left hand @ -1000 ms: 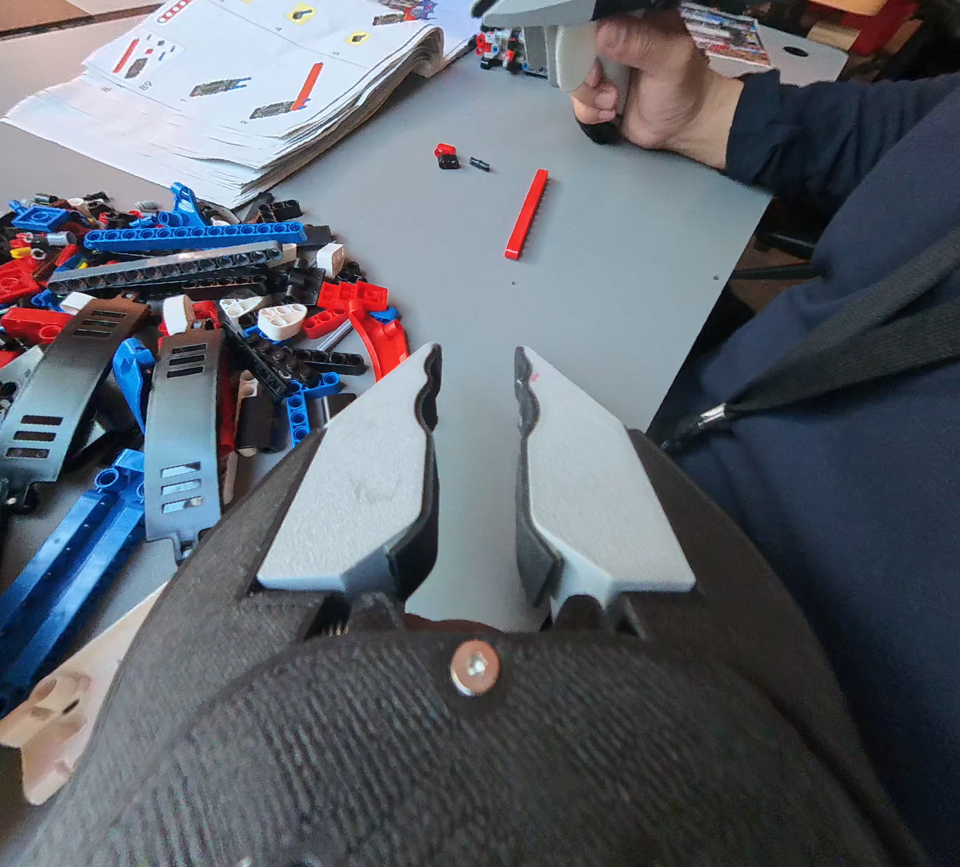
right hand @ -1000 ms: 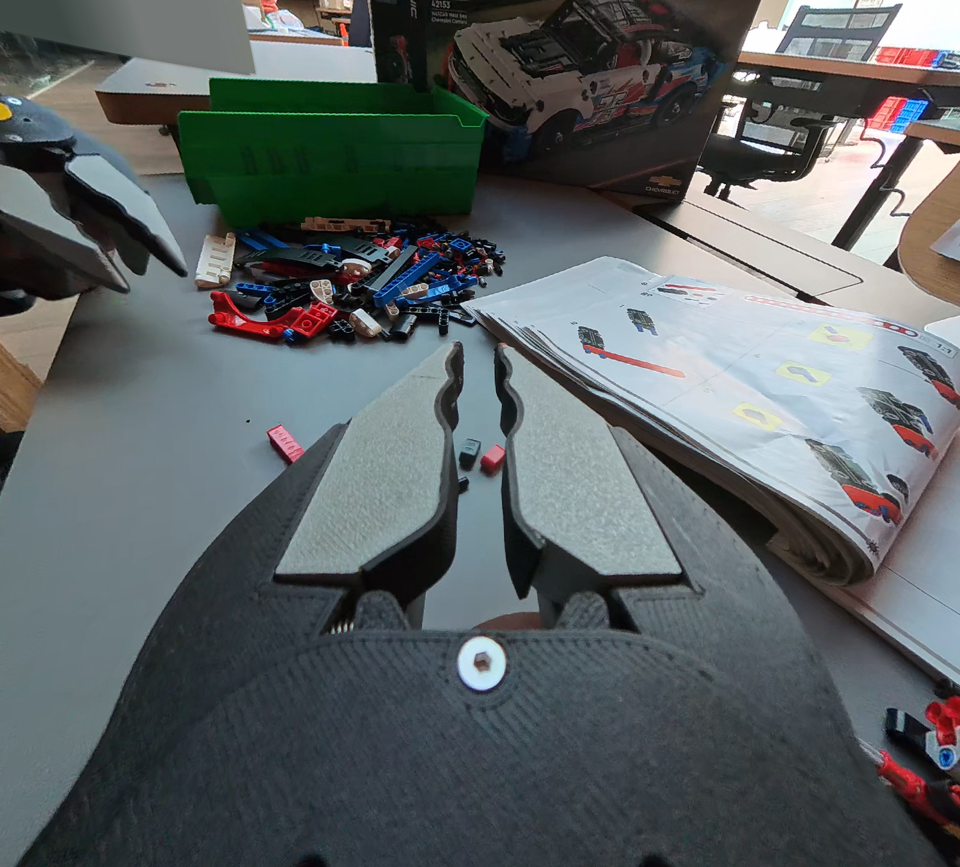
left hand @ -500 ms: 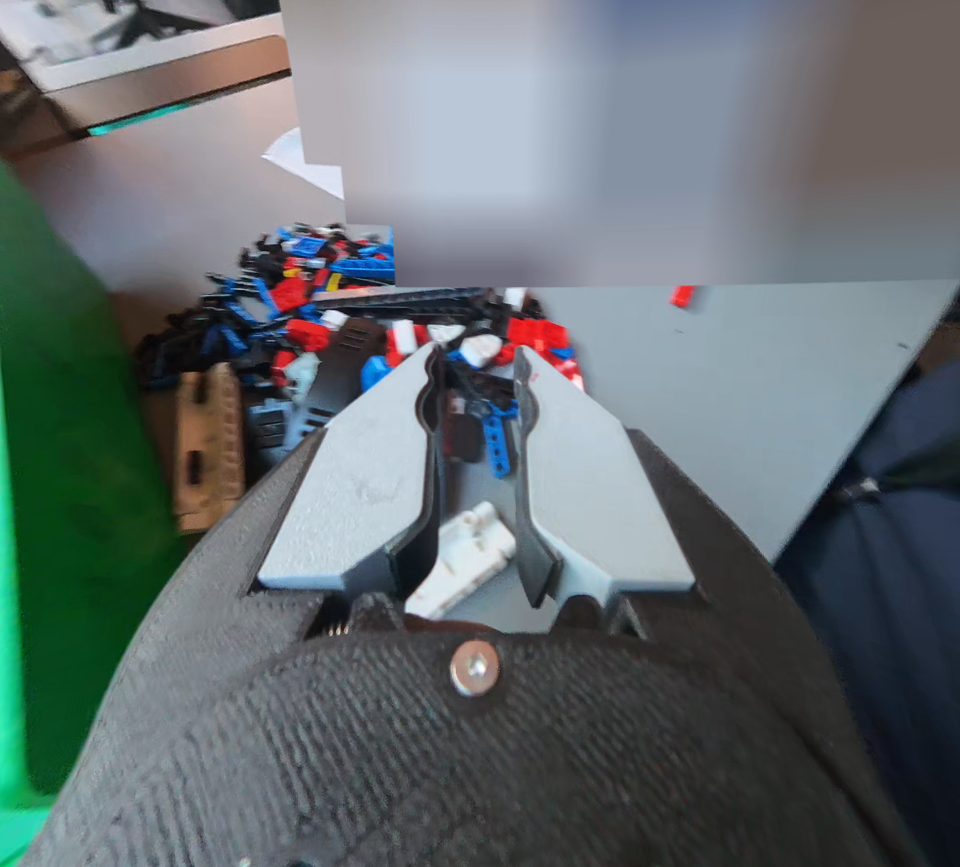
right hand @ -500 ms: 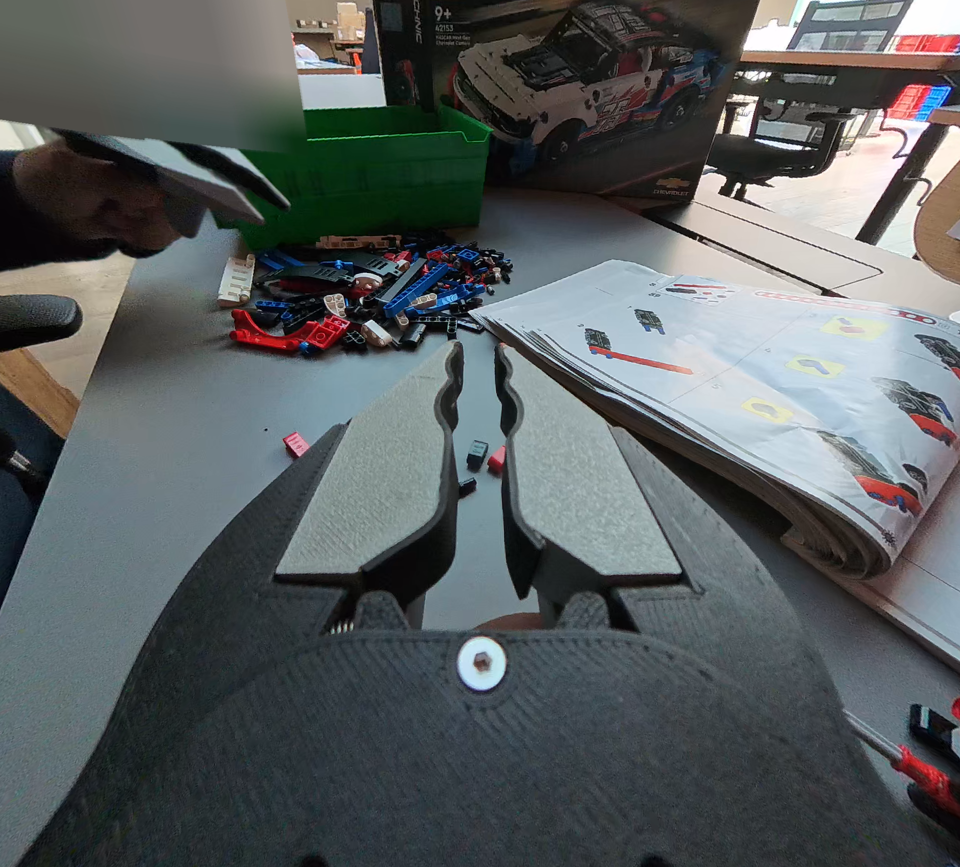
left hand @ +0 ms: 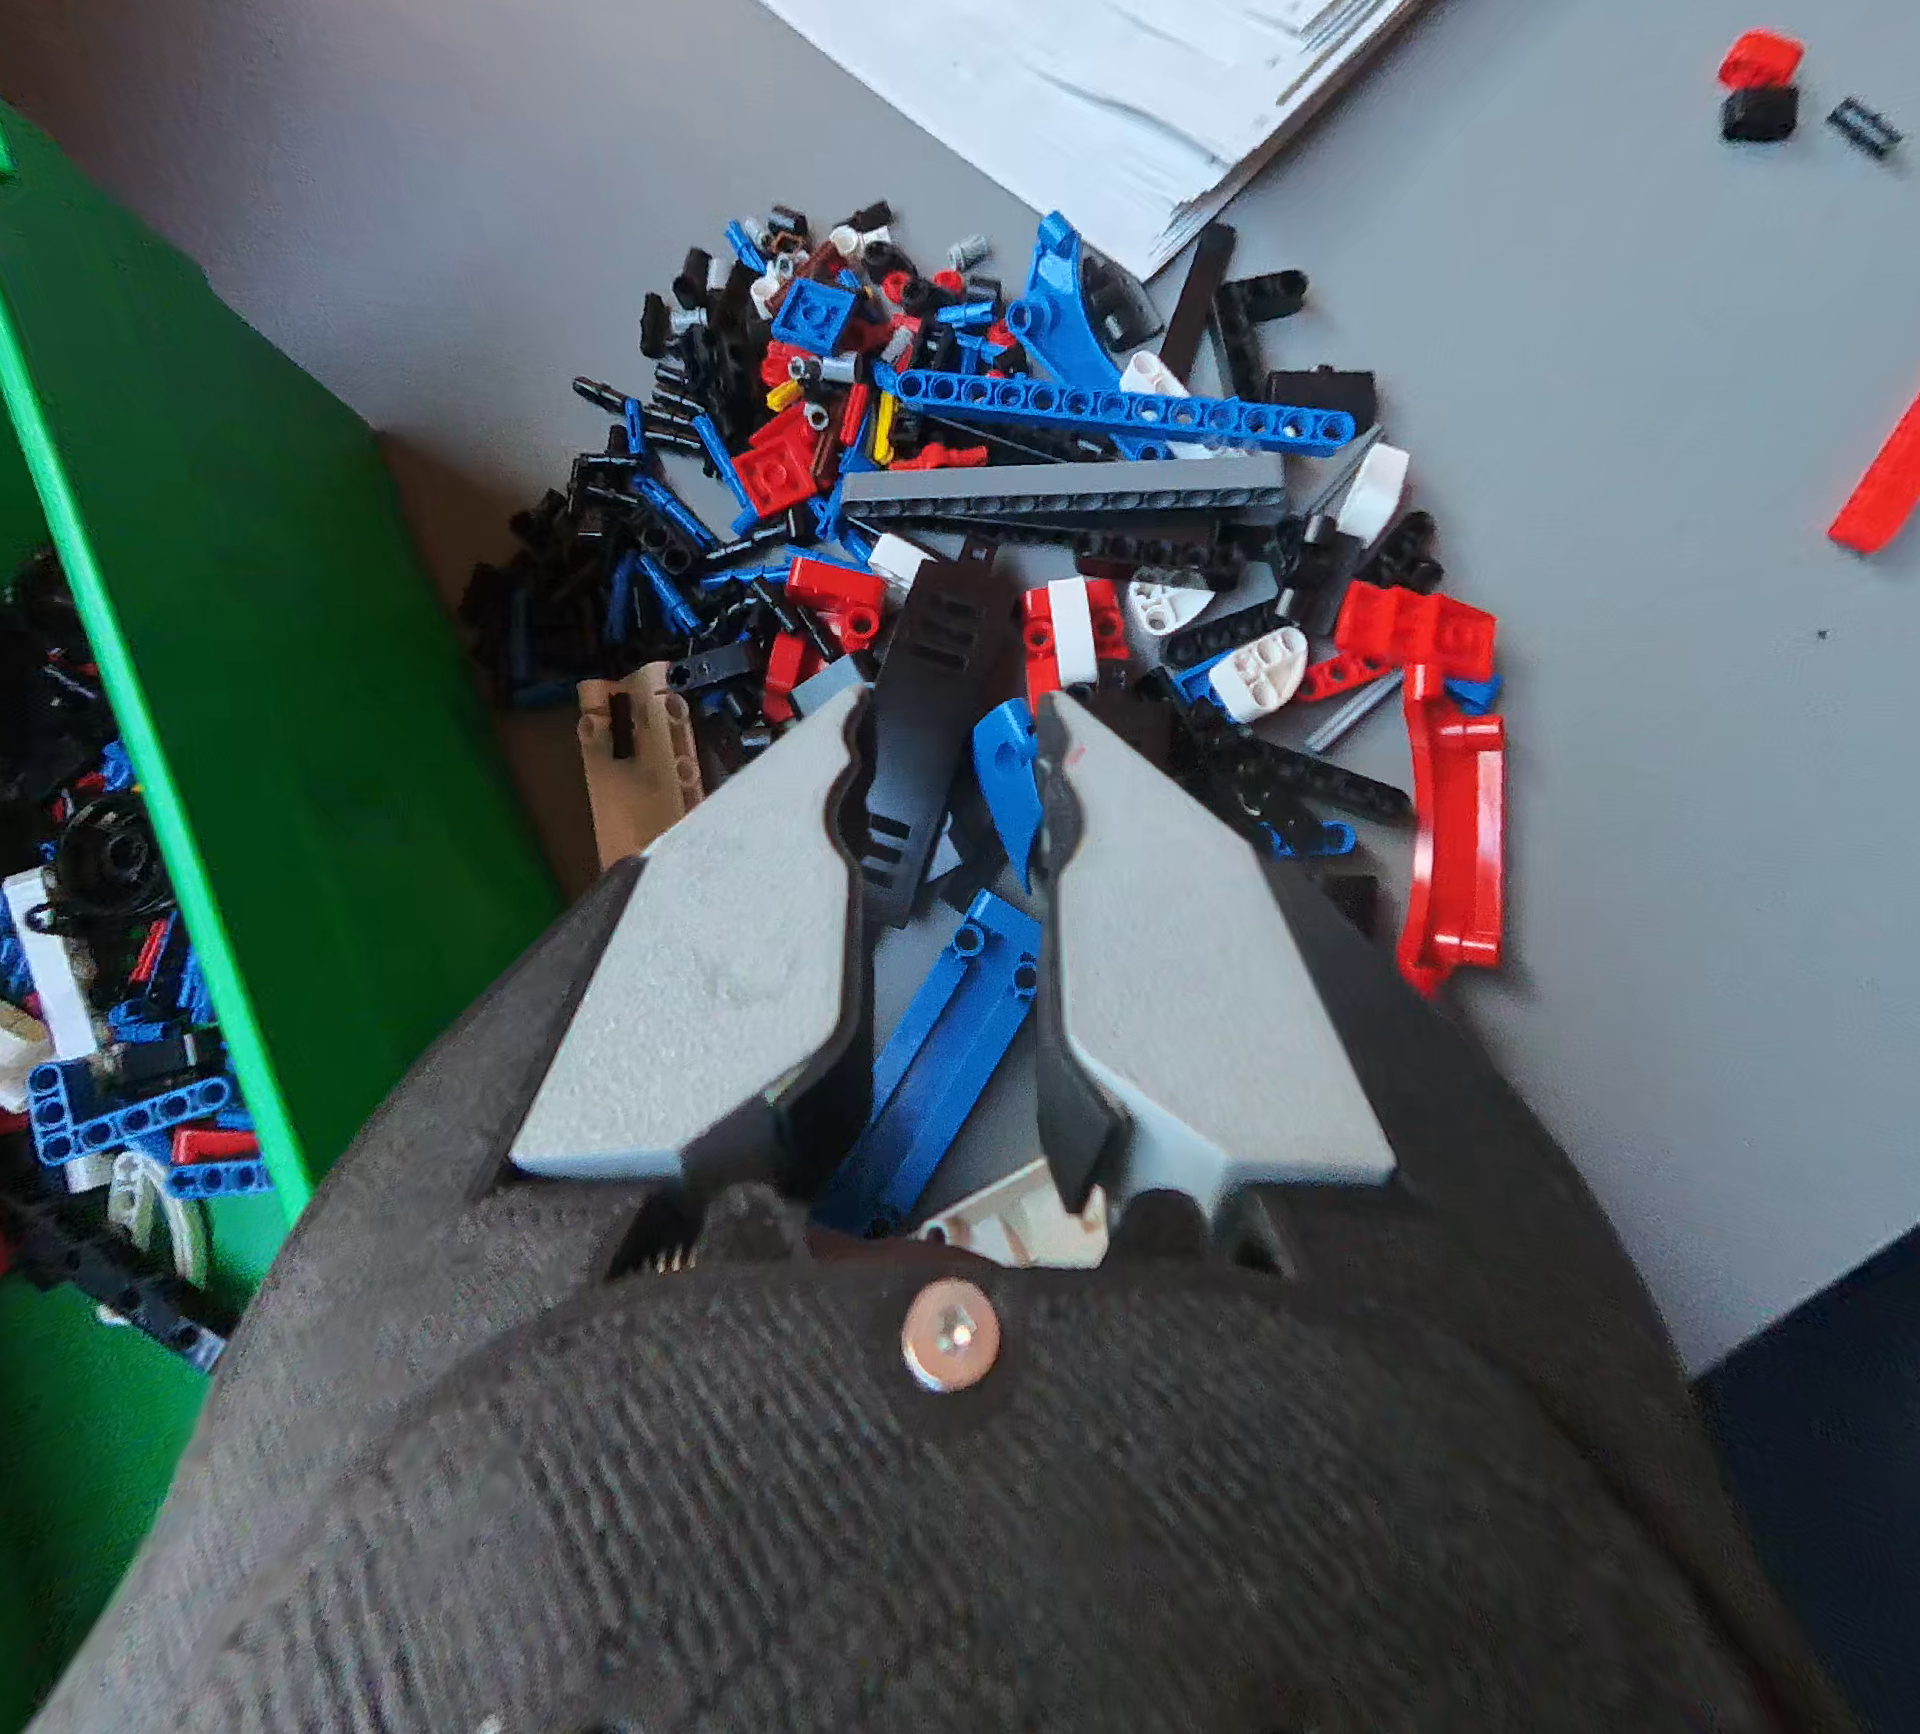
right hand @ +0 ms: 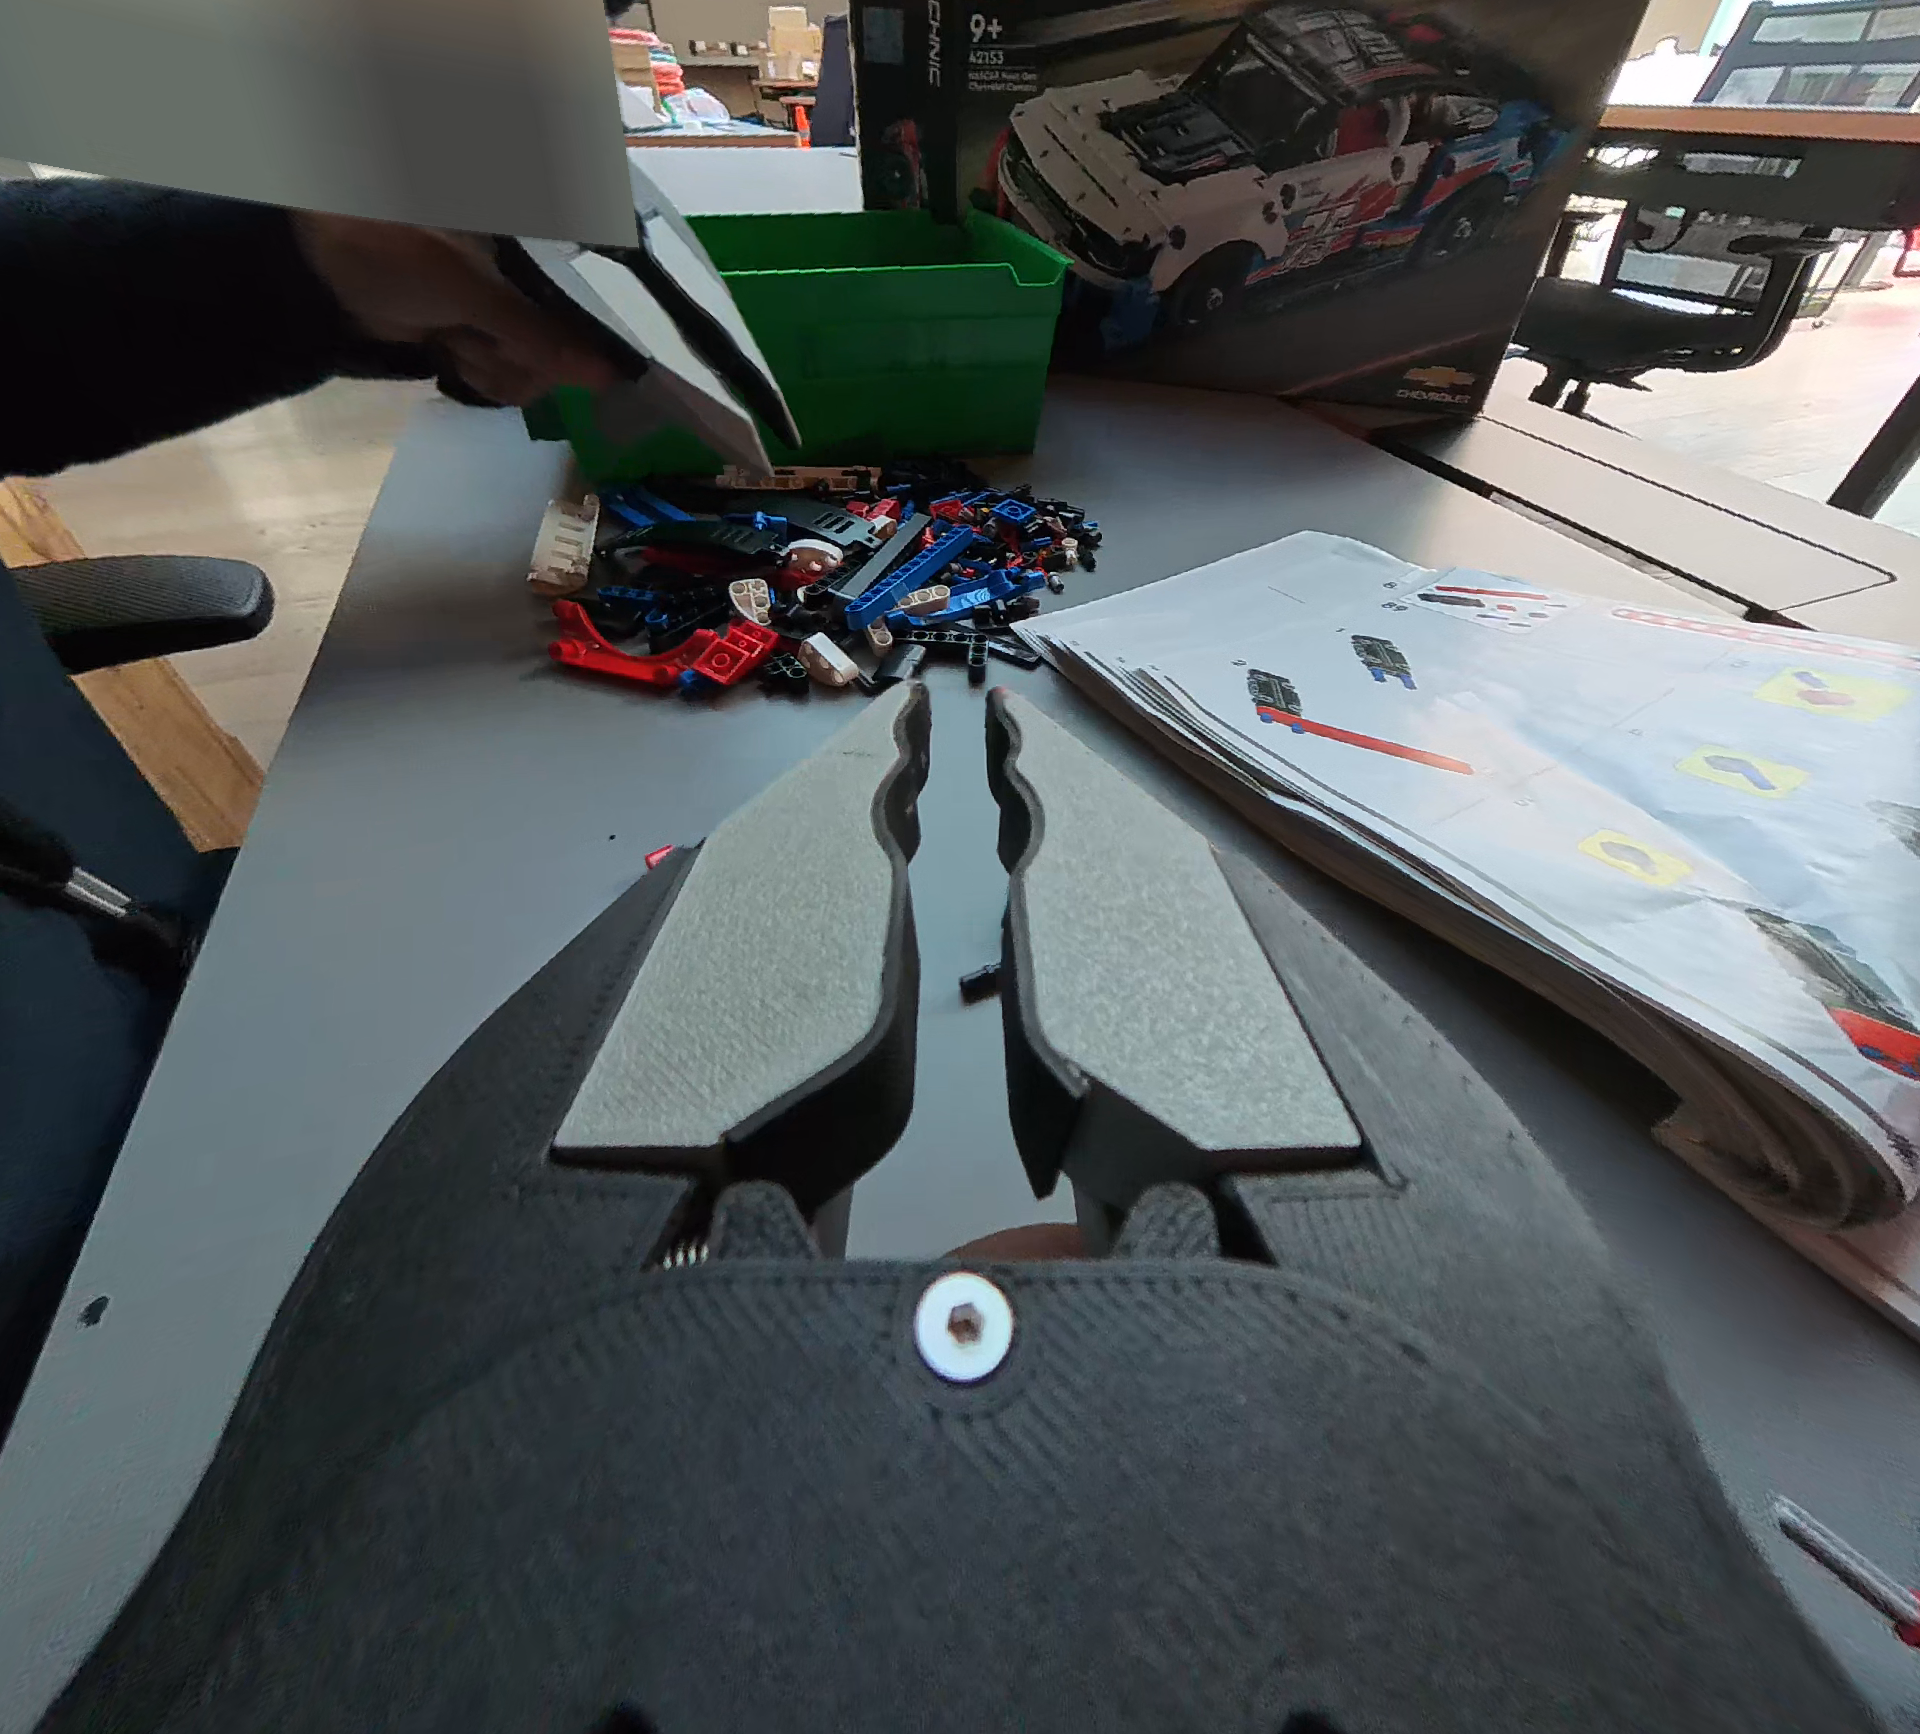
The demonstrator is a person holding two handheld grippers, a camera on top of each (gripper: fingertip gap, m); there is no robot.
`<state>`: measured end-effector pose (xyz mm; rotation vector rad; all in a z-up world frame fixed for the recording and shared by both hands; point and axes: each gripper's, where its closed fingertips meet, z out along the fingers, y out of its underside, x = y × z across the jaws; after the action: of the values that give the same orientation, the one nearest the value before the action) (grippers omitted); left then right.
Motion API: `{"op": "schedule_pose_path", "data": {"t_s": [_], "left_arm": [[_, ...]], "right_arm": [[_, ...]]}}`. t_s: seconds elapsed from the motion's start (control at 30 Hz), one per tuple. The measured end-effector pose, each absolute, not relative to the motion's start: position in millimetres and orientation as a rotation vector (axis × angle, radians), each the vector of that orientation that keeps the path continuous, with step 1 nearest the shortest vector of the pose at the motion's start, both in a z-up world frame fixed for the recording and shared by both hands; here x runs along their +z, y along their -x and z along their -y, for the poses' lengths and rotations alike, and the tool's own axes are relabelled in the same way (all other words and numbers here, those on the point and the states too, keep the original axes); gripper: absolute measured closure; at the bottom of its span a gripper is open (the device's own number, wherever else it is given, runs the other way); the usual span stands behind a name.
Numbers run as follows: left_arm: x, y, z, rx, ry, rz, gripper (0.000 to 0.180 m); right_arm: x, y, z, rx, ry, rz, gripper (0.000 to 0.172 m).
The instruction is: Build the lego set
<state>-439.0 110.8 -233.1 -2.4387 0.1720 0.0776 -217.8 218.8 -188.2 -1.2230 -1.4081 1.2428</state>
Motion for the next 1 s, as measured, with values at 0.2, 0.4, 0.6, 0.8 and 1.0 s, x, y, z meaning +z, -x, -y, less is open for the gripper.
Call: {"op": "schedule_pose_path", "data": {"t_s": [0.2, 0.4, 0.6, 0.8, 1.0], "left_arm": [[-254, 449, -113, 0.093, 2.544, -0.075, 0.141], [-264, 462, -109, 0.14, 2.569, 0.01, 0.139], [-258, 453, -111, 0.107, 2.535, 0.04, 0.155], [-239, 441, -119, 0.035, 2.463, 0.056, 0.155], [-249, 421, -112, -0.039, 2.492, 0.058, 0.143]], "right_arm": [[-188, 217, -204, 1.246, 1.19, 1.459, 0.164], [-182, 214, -196, 1.253, 1.147, 1.468, 0.164], [-178, 213, -192, 1.26, 1.128, 1.47, 0.165], [-179, 214, -189, 1.254, 1.12, 1.485, 0.165], [-181, 214, -192, 1.226, 1.134, 1.479, 0.166]]}}
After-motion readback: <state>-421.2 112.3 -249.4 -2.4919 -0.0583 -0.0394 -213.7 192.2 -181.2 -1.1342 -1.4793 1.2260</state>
